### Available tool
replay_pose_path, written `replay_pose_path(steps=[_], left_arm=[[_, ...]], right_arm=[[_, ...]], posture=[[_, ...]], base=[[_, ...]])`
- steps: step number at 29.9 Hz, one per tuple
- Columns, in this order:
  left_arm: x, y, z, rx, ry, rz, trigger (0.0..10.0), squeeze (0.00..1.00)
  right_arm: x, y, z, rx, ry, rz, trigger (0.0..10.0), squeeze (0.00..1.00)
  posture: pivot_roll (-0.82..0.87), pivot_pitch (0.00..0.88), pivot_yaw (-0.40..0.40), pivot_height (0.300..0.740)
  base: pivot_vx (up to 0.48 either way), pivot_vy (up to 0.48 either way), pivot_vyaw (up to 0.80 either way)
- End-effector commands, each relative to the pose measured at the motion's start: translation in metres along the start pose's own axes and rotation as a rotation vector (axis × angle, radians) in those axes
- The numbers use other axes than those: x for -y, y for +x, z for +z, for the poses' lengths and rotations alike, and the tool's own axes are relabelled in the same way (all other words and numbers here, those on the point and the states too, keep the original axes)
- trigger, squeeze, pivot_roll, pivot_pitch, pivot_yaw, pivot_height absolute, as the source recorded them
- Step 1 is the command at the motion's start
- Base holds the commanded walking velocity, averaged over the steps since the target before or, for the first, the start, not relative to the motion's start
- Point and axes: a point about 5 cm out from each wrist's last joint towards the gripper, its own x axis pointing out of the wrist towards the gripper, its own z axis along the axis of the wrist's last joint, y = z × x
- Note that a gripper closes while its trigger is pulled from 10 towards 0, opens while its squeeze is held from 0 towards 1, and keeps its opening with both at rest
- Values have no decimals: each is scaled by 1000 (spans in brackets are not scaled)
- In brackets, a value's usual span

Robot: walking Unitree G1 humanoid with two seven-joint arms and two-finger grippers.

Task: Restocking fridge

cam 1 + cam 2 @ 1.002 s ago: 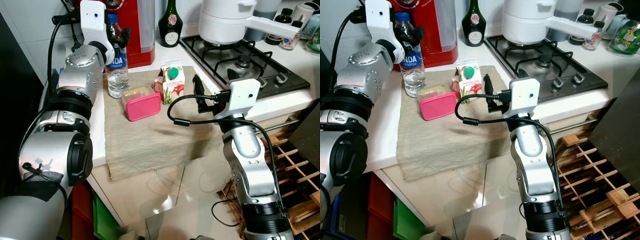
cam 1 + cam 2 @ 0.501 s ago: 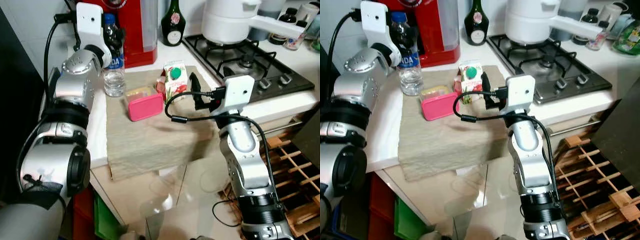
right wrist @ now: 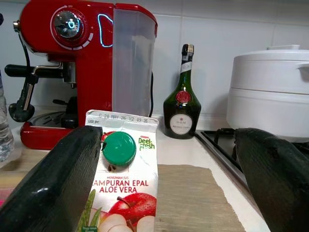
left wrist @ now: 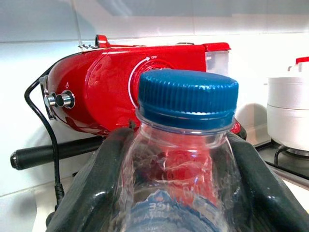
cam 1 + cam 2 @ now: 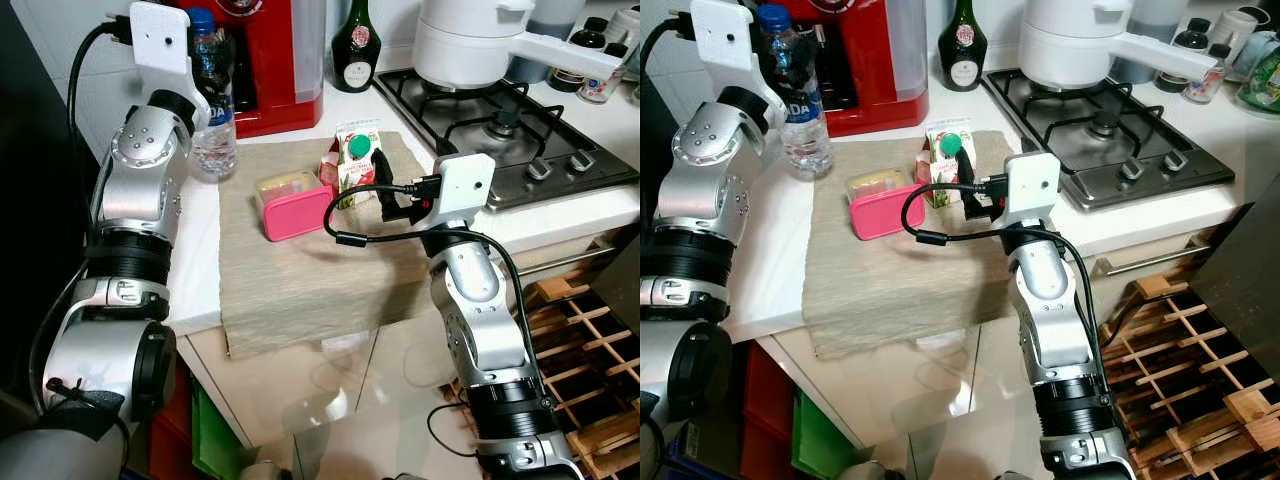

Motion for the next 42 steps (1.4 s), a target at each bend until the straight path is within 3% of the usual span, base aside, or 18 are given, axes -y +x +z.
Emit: replay_pose_path(steps=[1, 24, 32, 42], left_arm=[[-2, 0, 10, 59, 0, 15, 10000, 0], [2, -5, 17, 102, -18, 25, 10000, 0], [19, -19, 4, 72, -62, -29, 10000, 0], [28, -36, -21, -14, -84, -46, 10000, 0]], right_arm=[[-1, 2, 0, 3, 8, 2, 10000, 27], [1, 3, -1, 9, 9, 2, 10000, 27], [1, 2, -3, 5, 12, 3, 10000, 27], [3, 1, -13, -43, 0, -4, 10000, 27]], posture=[[13, 0, 43, 740], [12, 0, 37, 740], [14, 0, 38, 740], [15, 0, 45, 740]], base=[[-390, 0, 0], [-389, 0, 0], [-335, 0, 0], [-154, 0, -301]])
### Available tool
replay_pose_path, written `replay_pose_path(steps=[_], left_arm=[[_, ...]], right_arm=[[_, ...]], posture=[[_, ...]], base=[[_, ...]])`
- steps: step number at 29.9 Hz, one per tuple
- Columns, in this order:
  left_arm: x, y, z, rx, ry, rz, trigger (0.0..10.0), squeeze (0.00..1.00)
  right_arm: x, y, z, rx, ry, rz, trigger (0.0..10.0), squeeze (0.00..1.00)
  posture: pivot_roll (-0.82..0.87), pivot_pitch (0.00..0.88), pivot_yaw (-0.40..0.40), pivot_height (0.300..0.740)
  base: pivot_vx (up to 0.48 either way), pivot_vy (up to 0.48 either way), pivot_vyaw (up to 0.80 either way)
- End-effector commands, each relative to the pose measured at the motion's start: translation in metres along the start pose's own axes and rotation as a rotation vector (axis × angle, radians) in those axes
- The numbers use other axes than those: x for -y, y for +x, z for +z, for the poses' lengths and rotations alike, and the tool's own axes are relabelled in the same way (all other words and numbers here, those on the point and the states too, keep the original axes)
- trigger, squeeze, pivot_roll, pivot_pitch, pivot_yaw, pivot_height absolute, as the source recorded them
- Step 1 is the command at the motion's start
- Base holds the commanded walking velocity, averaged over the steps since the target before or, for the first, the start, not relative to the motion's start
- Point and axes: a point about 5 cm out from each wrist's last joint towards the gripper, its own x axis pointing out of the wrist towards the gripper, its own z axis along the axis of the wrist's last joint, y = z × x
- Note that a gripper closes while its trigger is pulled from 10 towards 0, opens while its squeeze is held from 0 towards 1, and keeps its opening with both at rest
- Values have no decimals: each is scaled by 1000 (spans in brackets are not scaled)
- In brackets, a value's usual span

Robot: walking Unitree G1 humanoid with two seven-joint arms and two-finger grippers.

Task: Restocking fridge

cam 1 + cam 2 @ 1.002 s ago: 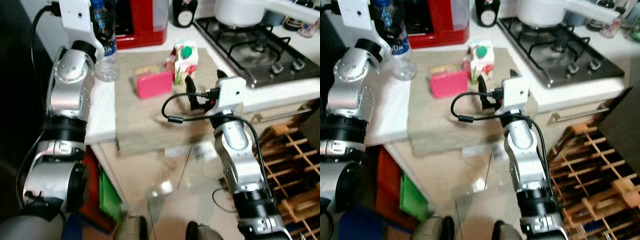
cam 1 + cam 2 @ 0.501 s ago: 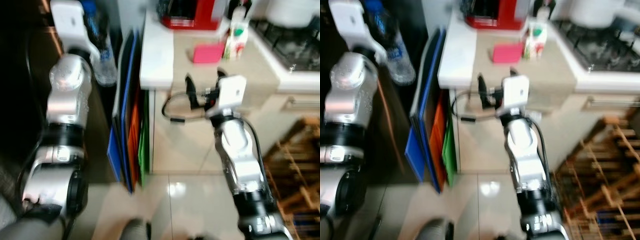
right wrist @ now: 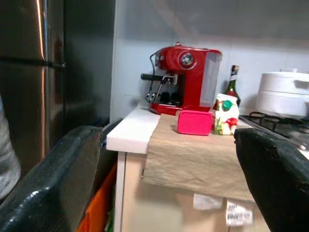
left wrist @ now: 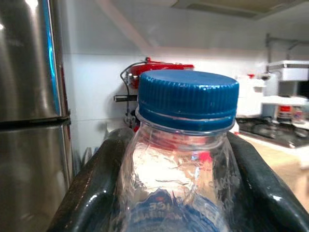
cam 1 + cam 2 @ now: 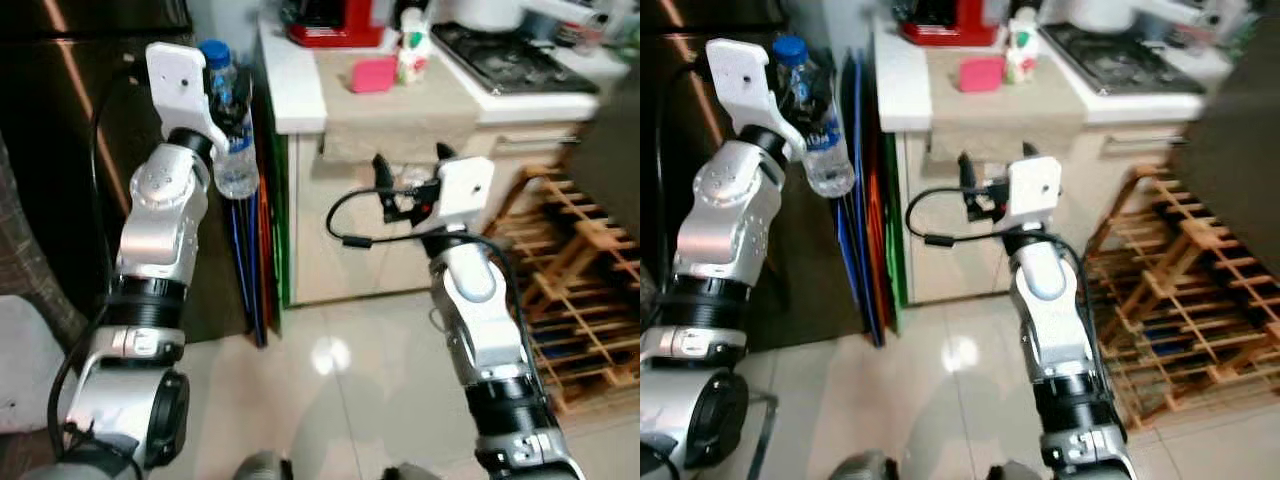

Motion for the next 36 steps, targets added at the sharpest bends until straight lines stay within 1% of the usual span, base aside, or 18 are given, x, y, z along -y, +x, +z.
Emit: replay_pose_path(steps=[1, 2, 4, 5, 6, 8, 9, 10, 12, 14, 16, 21, 24, 27, 30, 32, 33, 36], left_arm=[[4, -3, 1, 4, 0, -19, 10000, 0], [4, -3, 1, 4, 0, -19, 10000, 0], [-5, -34, -41, -145, -45, -3, 10000, 0], [-10, -55, -60, -206, -32, 1, 10000, 0], [-12, -69, -71, -244, -19, 2, 10000, 0], [-16, -88, -85, -307, -8, 14, 10000, 0], [-17, -100, -94, -352, -37, 38, 10000, 0], [-16, -103, -96, -366, -47, 37, 10000, 0], [-13, -107, -99, -381, -49, 25, 10000, 0], [-2, -111, -103, -404, -71, -30, 10000, 0], [7, -108, -98, -372, -60, -77, 10000, 0], [9, -98, -87, -323, -43, -93, 10000, 0], [9, -99, -84, -316, -38, -115, 10000, 0], [13, -104, -82, -308, -29, -131, 10000, 0], [21, -105, -79, -283, -11, -184, 10000, 0], [24, -104, -78, -281, -16, -201, 10000, 0], [30, -102, -77, -270, -25, -229, 10000, 0], [40, -99, -76, -258, -53, -255, 10000, 0]], right_arm=[[6, -2, -6, -28, -6, -21, 10000, 27], [6, -2, -6, -28, -6, -21, 10000, 27], [16, -12, -19, -70, -27, -56, 10000, 27], [26, -21, -27, -103, -37, -94, 10000, 27], [32, -27, -33, -124, -43, -120, 10000, 27], [43, -39, -40, -159, -40, -175, 10000, 27], [49, -49, -47, -195, -19, -218, 10000, 27], [50, -52, -49, -208, -13, -228, 10000, 31], [51, -55, -52, -220, -8, -235, 10000, 31], [49, -59, -56, -238, -1, -236, 10000, 35], [42, -58, -57, -237, -3, -215, 10000, 31], [36, -50, -52, -205, -25, -187, 10000, 31], [35, -49, -49, -195, -29, -185, 10000, 35], [37, -52, -49, -193, -28, -189, 10000, 31], [38, -53, -51, -201, -29, -200, 10000, 31], [39, -54, -50, -201, -31, -205, 10000, 31], [41, -56, -49, -200, -37, -220, 10000, 35], [49, -64, -49, -218, -49, -255, 10000, 35]], posture=[[11, 0, 53, 740], [11, 0, 53, 740], [6, 0, 65, 740], [9, 0, 65, 740], [9, 0, 65, 740], [16, 0, 57, 740], [21, 0, 51, 740], [26, 0, 46, 740], [29, 0, 44, 740], [29, 0, 42, 740], [27, 0, 45, 740], [19, 0, 56, 740], [21, 0, 58, 740], [24, 0, 61, 740], [15, 0, 65, 740], [3, 0, 68, 740], [-8, 0, 63, 740], [-26, 0, 45, 740]], base=[[0, 0, -763], [0, 0, -763], [0, 0, -759], [0, 0, -763], [0, 0, -763], [0, 0, -763], [0, 0, -763], [0, 0, -763], [0, 0, -763], [0, 0, -763], [0, 0, -763], [0, 0, -763], [0, -360, -763], [0, -480, -763], [0, -480, -763], [0, -480, -763], [0, -480, -756], [0, -480, -756]])
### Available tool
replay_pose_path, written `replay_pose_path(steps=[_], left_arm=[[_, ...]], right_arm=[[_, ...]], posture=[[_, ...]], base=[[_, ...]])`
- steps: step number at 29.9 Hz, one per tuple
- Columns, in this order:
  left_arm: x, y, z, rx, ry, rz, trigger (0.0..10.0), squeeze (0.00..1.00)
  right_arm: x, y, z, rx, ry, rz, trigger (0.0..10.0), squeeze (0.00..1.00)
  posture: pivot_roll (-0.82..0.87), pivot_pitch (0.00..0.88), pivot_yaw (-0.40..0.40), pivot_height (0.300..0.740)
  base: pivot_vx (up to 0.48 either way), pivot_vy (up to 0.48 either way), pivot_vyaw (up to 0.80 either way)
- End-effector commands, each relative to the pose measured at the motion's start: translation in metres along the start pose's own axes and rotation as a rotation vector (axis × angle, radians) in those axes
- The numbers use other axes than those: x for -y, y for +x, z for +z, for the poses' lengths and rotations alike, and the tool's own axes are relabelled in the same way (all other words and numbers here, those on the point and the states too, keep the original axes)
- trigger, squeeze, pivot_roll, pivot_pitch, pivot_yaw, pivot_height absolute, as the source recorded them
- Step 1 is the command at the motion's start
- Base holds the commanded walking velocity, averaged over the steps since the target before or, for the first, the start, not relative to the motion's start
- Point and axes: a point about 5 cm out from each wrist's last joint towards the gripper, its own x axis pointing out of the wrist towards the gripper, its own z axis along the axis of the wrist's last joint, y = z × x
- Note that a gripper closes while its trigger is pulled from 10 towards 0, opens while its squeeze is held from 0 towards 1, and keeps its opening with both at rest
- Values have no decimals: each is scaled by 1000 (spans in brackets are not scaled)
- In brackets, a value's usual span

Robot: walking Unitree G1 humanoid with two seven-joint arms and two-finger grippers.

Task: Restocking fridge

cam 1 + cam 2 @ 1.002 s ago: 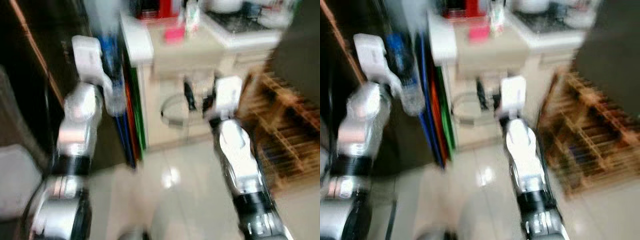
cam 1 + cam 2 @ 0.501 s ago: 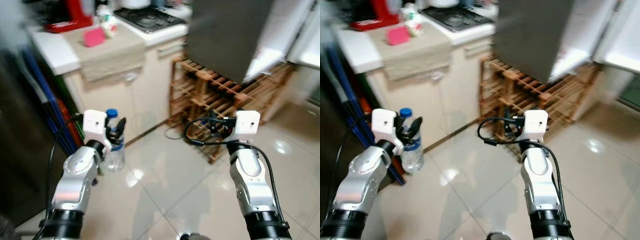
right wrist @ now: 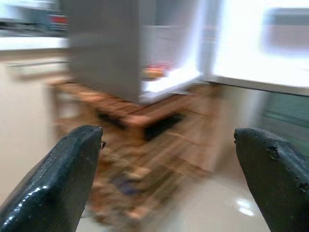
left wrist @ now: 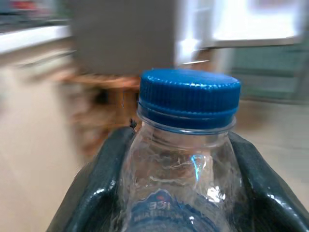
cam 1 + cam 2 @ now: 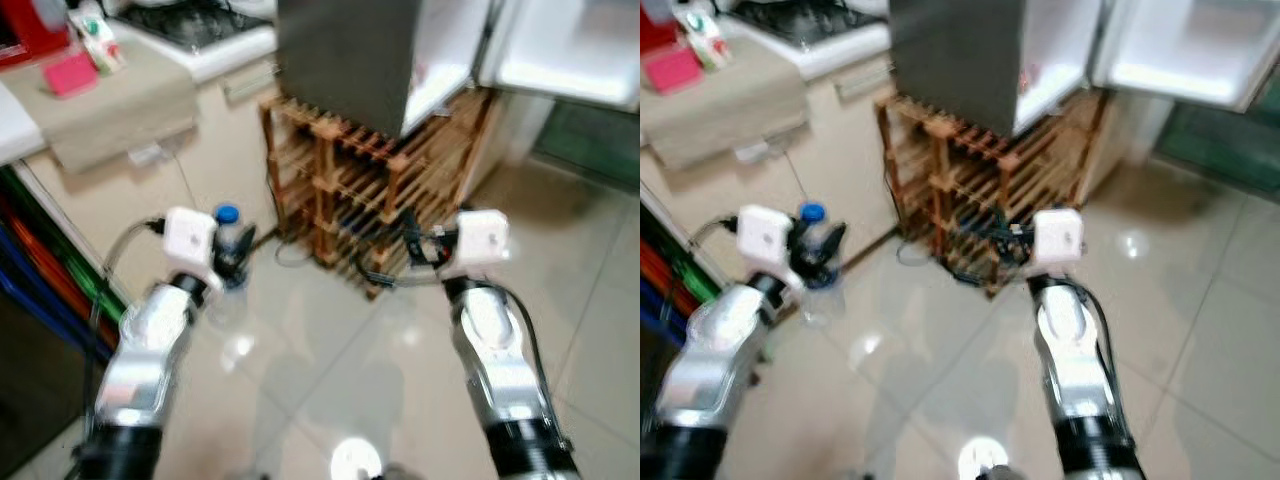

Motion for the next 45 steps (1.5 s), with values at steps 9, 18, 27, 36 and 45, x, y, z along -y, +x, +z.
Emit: replay_pose_path(steps=[9, 18, 27, 36, 45], left_arm=[[1, 12, 10, 57, -43, 32, 10000, 0], [-4, 3, 13, 82, -65, 155, 10000, 0], [4, 10, 17, 96, -40, 119, 10000, 0], [3, 14, 23, 106, -3, 99, 10000, 0], [-1, 9, 23, 109, -1, 115, 10000, 0]], right_arm=[[12, 4, 16, 33, -33, -11, 10000, 31], [4, 7, 19, 29, -54, 51, 10000, 24], [0, 6, 16, 19, -63, 69, 10000, 43], [3, 4, 17, 24, -61, 48, 10000, 24], [2, 1, 13, 7, -55, 56, 10000, 27]], posture=[[-60, 0, -1, 740], [-45, 0, -12, 740], [-46, 0, -7, 740], [-50, 0, 15, 740], [-44, 0, 3, 740]], base=[[0, -318, -751], [245, 0, 0], [480, 0, 433], [480, 0, 58], [480, 0, 0]])
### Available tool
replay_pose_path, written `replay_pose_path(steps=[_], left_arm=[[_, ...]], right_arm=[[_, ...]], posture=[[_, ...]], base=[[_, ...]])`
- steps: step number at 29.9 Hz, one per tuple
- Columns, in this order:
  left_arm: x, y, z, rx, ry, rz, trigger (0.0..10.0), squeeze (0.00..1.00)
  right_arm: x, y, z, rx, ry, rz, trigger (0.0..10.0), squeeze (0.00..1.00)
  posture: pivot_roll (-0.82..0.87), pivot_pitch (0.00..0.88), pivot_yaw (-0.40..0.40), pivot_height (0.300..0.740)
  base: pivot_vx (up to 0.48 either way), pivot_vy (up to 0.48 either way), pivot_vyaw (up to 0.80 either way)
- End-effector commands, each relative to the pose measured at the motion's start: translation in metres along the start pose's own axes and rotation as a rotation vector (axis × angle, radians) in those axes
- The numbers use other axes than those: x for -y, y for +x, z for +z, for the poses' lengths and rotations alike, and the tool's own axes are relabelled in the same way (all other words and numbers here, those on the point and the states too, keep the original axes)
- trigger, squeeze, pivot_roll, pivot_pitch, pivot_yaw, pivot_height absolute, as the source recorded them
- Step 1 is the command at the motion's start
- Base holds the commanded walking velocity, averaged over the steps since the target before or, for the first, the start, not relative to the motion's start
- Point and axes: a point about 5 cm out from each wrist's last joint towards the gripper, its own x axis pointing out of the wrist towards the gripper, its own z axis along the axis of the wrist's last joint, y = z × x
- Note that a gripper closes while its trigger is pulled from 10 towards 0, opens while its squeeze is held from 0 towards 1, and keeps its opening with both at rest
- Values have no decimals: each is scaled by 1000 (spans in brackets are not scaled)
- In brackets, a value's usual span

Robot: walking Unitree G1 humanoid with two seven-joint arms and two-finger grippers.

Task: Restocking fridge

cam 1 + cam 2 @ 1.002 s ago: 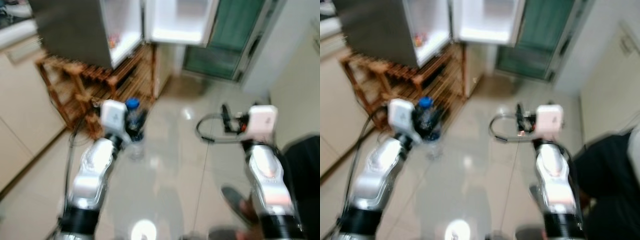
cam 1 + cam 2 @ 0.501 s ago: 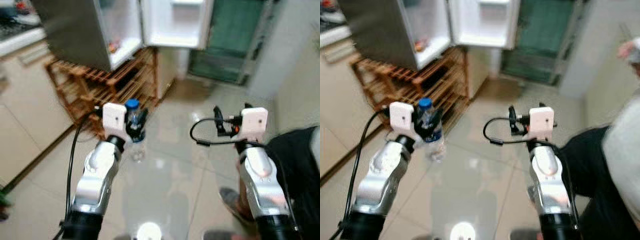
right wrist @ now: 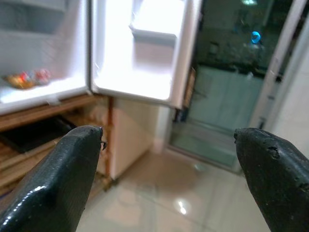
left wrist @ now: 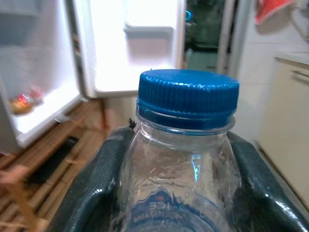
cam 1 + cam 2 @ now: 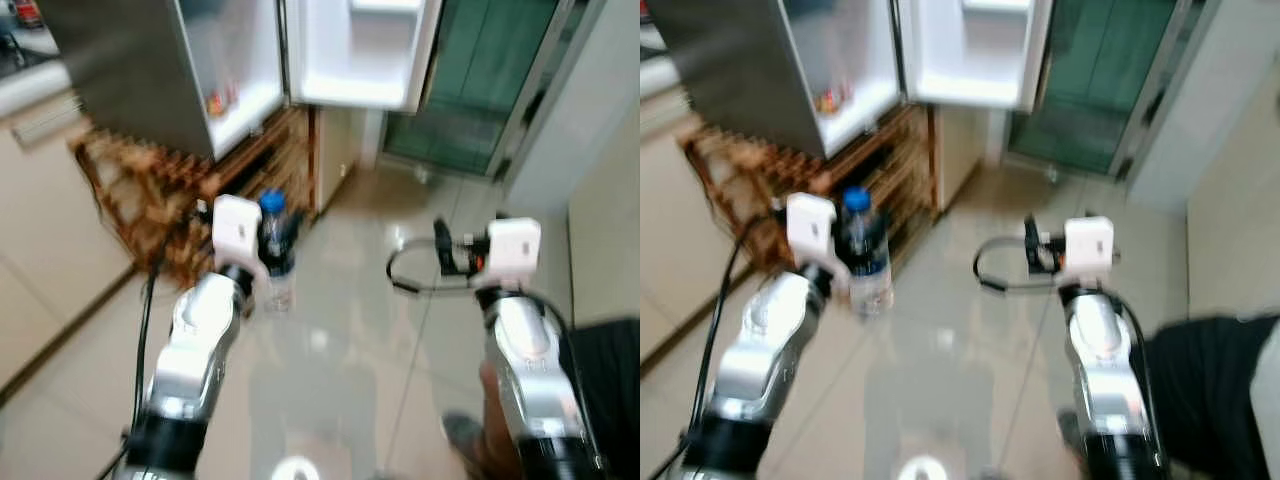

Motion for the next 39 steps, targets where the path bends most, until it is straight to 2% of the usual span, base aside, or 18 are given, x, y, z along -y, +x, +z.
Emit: replay_pose_path(steps=[1, 5, 9, 10, 11, 13, 16, 19, 23, 26, 29, 39], left_arm=[[-11, -2, 7, 38, 5, 50, 10000, 0], [-11, -2, 7, 39, -8, 58, 10000, 0], [-14, -2, 5, 27, -59, 97, 10000, 0], [-23, -2, 2, 5, -118, 154, 10000, 0], [-28, -3, 1, -1, -126, 177, 10000, 0], [-35, -8, 2, 0, -101, 189, 10000, 0], [-47, -27, 4, 8, 12, 178, 10000, 0], [-56, -35, 1, -6, -6, 237, 10000, 0], [-52, -29, 3, 8, -18, 251, 10000, 0], [-45, -22, 6, 20, -15, 224, 10000, 0], [-42, -20, 9, 31, 4, 195, 10000, 0], [-41, -15, 10, 37, 18, 176, 10000, 0]], right_arm=[[-7, 1, 1, -1, 18, 20, 10000, 27], [-6, 0, 1, -5, 32, 17, 10000, 27], [-4, -3, 0, -9, 34, 13, 10000, 27], [-2, -5, -1, -16, 40, 5, 10000, 27], [0, -7, -2, -21, 45, -3, 10000, 27], [5, -12, -2, -26, 52, -17, 10000, 24], [15, -25, -2, -24, 43, -29, 10000, 31], [20, -32, -8, -50, 34, -41, 10000, 31], [18, -27, -9, -51, 34, -39, 10000, 35], [11, -19, -3, -27, 24, -13, 10000, 31], [11, -17, -2, -25, 23, -11, 10000, 31], [13, -14, -3, -30, 23, -17, 10000, 31]], posture=[[-45, 0, 1, 740], [-49, 0, 1, 740], [-52, 0, 2, 740], [-57, 0, 9, 740], [-56, 0, 9, 740], [-56, 0, 8, 740], [-54, 0, 8, 740], [-44, 0, 0, 740], [-40, 0, -2, 740], [-37, 0, -1, 740], [-35, 0, 1, 740], [-45, 0, 5, 740]], base=[[480, 0, 0], [480, 0, 0], [480, 0, 0], [480, 0, 0], [480, 0, 0], [480, 0, 0], [480, 0, 0], [480, 0, 0], [480, 0, 0], [480, 0, 0], [480, 0, 0], [480, 0, 0]])
